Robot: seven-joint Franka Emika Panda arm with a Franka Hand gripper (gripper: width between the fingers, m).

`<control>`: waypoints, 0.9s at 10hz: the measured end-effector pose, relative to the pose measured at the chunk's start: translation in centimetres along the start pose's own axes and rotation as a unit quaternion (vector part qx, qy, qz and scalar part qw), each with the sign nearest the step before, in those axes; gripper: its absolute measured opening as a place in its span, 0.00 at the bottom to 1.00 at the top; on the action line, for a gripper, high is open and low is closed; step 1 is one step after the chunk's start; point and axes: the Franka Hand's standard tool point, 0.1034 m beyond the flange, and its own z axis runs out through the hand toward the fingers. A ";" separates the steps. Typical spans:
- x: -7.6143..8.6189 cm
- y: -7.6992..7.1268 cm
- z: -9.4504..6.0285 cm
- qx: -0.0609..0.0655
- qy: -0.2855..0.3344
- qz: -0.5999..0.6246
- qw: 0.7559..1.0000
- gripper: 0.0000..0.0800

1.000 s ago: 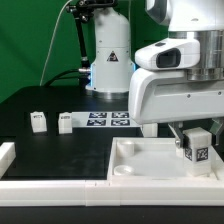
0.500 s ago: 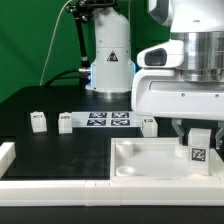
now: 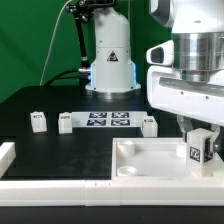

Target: Assemble one leg

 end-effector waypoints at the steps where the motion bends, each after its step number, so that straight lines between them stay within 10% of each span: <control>1: 0.0 0.0 0.0 0.001 -0.001 0.046 0.999 0.36; 3: 0.0 0.0 0.0 0.000 -0.001 0.031 1.000 0.36; 5: -0.3 -0.1 0.0 0.001 -0.001 0.006 1.000 0.71; 9: -0.8 -0.3 0.0 0.001 -0.002 -0.208 0.978 0.81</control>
Offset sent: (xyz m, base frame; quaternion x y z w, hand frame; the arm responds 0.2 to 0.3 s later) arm 0.0000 0.0000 0.0000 0.0000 0.0000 -0.0799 0.9968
